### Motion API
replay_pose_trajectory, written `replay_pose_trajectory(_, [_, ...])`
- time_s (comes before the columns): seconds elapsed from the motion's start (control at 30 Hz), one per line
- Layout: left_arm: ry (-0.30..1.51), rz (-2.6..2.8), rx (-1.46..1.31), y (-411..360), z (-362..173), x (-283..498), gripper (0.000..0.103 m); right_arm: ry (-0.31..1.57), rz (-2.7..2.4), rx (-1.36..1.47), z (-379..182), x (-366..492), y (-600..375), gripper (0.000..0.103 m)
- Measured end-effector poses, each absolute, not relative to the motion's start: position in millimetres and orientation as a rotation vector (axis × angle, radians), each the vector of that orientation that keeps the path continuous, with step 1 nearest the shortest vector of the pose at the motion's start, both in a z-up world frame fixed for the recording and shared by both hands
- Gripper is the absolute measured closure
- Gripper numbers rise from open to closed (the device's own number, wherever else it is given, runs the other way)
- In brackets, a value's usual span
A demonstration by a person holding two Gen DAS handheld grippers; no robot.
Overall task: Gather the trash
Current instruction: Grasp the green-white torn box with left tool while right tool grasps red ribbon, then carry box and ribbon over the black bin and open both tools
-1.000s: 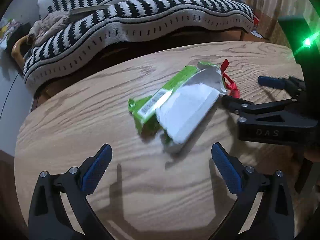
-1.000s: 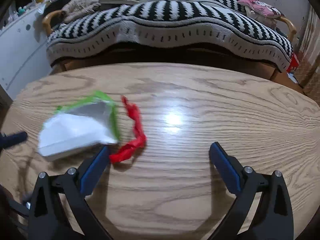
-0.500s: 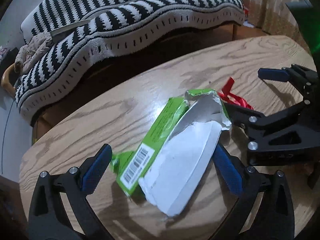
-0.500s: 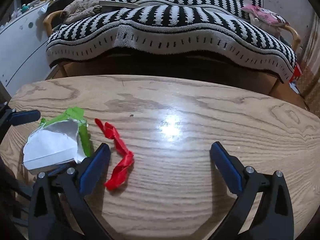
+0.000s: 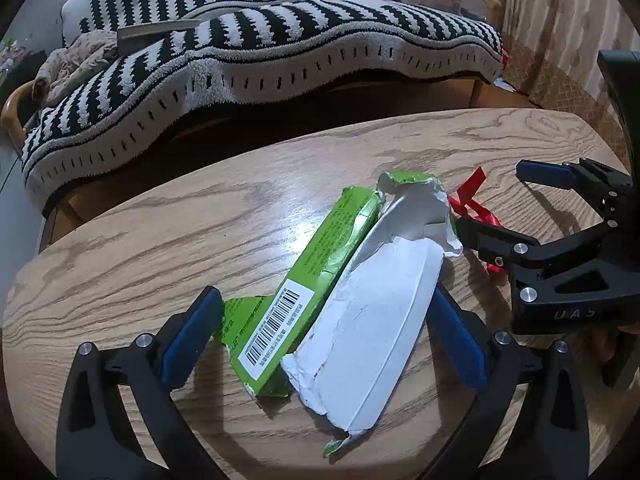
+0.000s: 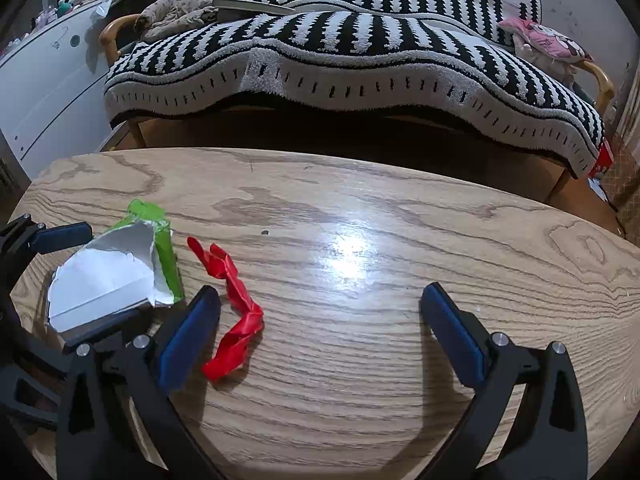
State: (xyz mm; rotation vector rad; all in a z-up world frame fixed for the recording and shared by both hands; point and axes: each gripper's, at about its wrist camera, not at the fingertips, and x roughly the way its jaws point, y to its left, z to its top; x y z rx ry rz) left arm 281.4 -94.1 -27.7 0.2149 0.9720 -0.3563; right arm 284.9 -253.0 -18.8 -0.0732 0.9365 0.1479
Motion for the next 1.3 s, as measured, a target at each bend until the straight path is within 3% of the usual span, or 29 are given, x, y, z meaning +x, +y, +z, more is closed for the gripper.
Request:
replay_pose_trajectory(0.03, [0.964,-0.355,0.214,-94.0,-26.2,277.7,0.018,0.909,0.167,-0.083,-15.1,279.3,-251.0,0.022])
replay_pose_trajectory(0.07, [0.942,-0.354,0.22,-93.2,-23.6,274.1,0.033,0.894,0.185,-0.087,-12.6,275.2,-248.4,0.072])
replay_pose_trajectory(0.1, [0.932,-0.354,0.231,-93.2,-21.1,271.7,0.057,0.899,0.197,-0.1,-11.3,271.1,-244.4,0.087])
replay_pose_trajectory(0.23, [0.974,-0.329,0.19,-93.3,-15.7,254.4,0.064,0.885,0.24,-0.094,-4.9,241.6,-234.5,0.089])
replay_pose_trajectory(0.5, [0.974,-0.373,0.142,-109.5,31.5,186.5,0.065,0.855,0.197,-0.01,36.7,169.6,-262.8,0.089])
replay_pose_trajectory(0.87, [0.959,-0.6,0.186,-223.3,73.1,20.8,0.064,0.72,-0.003,0.192,90.2,-58.5,-409.0,0.089])
replay_pose_trajectory(1.07, [1.048,-0.835,0.213,-338.7,41.1,-106.0,0.064,0.718,-0.227,0.371,62.8,-207.1,-527.2,0.089])
replay_pose_trajectory(1.3, [1.15,-0.946,0.427,-437.5,-30.5,-214.0,0.064,0.785,-0.331,0.489,2.7,-305.0,-588.3,0.089])
